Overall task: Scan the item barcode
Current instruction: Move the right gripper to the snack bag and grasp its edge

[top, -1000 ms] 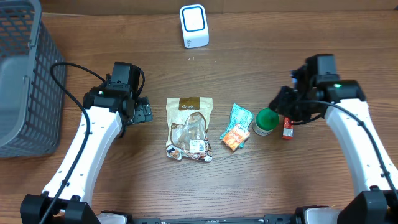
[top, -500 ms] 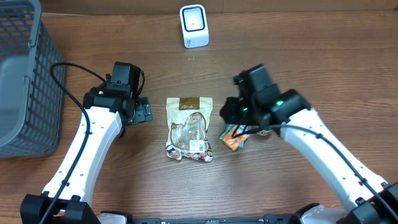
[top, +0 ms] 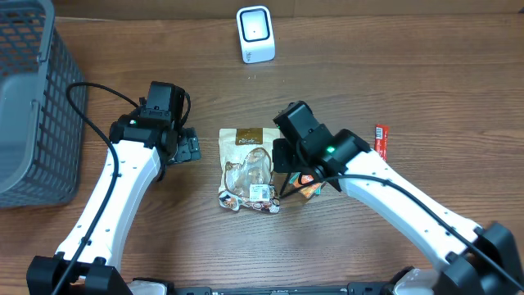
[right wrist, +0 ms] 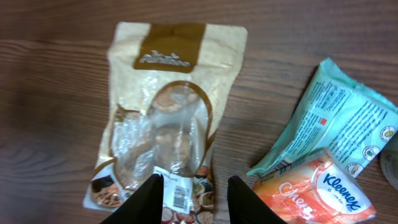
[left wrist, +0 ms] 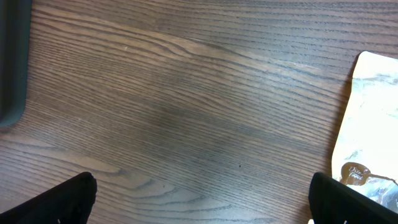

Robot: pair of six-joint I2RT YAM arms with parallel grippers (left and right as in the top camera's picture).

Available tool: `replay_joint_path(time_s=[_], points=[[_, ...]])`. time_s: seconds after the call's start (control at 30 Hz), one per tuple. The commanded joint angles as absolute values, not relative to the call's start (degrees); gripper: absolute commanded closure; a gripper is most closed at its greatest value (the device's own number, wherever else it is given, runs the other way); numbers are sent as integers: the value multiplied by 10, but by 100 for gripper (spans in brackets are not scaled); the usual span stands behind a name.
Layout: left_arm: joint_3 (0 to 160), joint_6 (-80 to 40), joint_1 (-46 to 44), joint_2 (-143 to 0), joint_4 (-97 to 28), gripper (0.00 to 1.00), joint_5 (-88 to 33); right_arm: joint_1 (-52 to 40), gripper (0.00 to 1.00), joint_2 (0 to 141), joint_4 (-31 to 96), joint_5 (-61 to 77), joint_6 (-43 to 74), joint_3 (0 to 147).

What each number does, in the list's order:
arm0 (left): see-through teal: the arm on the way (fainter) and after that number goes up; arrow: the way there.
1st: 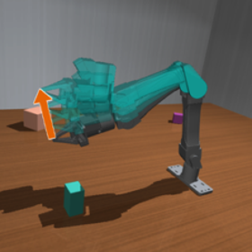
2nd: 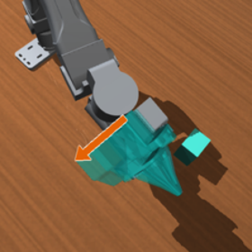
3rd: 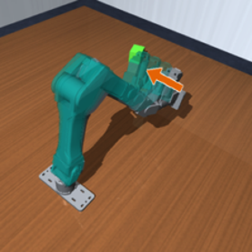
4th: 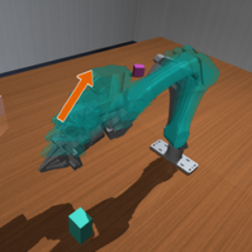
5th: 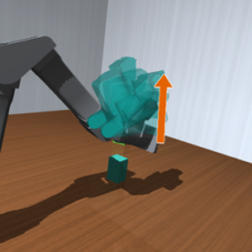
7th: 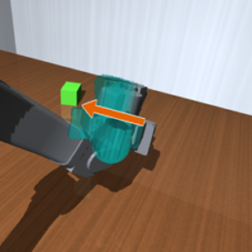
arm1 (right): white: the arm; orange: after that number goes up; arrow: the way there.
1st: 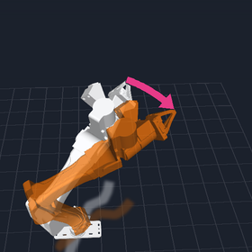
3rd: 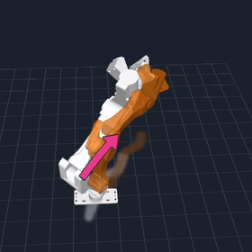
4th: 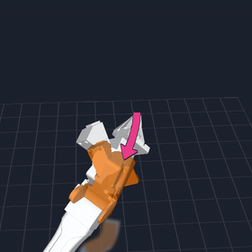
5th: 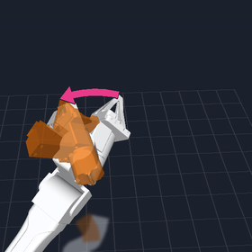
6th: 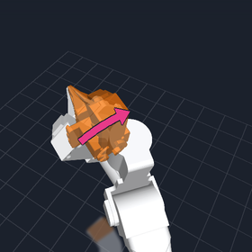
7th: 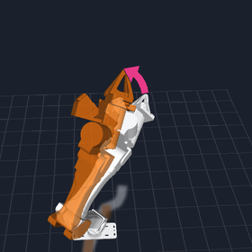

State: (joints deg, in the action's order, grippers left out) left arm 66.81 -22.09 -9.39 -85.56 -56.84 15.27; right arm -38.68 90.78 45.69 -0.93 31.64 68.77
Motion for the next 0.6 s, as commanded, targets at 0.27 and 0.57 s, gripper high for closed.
replay_joint_path(time_s=[0.27, 0.57], points=[[677, -220, -95, -851, -568, 0, 158, -389, 65, 987, 430, -8, 364, 685], [677, -220, -95, -851, -568, 0, 158, -389, 61, 1025, 402, 11, 356, 685]])
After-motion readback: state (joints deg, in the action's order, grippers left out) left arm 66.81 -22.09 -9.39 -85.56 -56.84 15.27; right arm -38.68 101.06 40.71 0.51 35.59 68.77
